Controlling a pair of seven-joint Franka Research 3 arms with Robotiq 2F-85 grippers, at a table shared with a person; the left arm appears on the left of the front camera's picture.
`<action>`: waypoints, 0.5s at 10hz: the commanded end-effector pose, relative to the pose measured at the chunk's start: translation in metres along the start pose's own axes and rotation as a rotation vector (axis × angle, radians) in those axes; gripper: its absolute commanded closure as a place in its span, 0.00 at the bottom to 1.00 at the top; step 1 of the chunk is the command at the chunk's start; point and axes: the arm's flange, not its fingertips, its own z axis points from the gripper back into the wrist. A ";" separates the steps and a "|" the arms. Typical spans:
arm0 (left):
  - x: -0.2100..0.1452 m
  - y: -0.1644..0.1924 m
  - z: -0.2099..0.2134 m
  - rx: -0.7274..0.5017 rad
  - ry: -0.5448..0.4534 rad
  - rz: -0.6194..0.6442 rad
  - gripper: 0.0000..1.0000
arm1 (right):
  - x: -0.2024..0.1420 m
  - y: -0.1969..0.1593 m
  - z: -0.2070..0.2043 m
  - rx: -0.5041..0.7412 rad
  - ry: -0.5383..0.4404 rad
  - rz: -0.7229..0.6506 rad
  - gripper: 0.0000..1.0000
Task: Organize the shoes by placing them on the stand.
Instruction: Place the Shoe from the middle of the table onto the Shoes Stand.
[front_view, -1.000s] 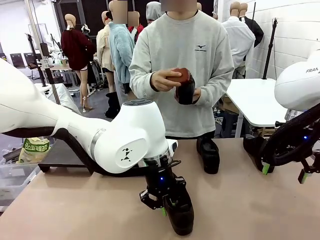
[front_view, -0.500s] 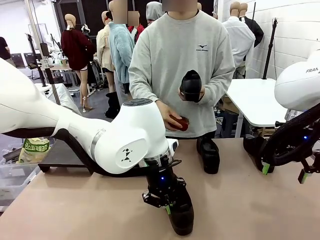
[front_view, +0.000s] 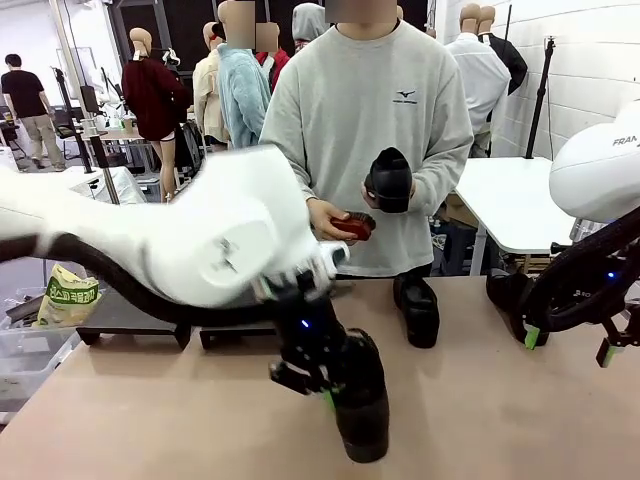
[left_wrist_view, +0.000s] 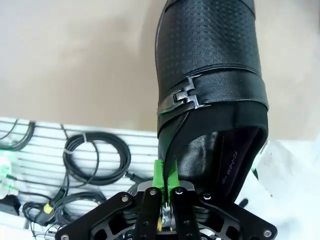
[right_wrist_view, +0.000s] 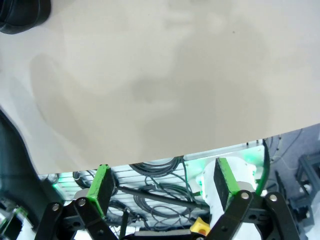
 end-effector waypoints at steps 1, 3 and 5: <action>-0.007 0.048 0.060 -0.012 -0.009 -0.074 1.00 | 0.000 -0.001 0.001 -0.004 -0.001 -0.004 0.00; 0.023 0.083 0.092 0.043 -0.182 -0.087 1.00 | 0.000 -0.001 0.001 -0.004 -0.001 -0.004 0.00; 0.063 0.102 0.075 0.090 -0.246 -0.132 1.00 | 0.000 -0.001 0.001 -0.004 -0.001 -0.004 0.00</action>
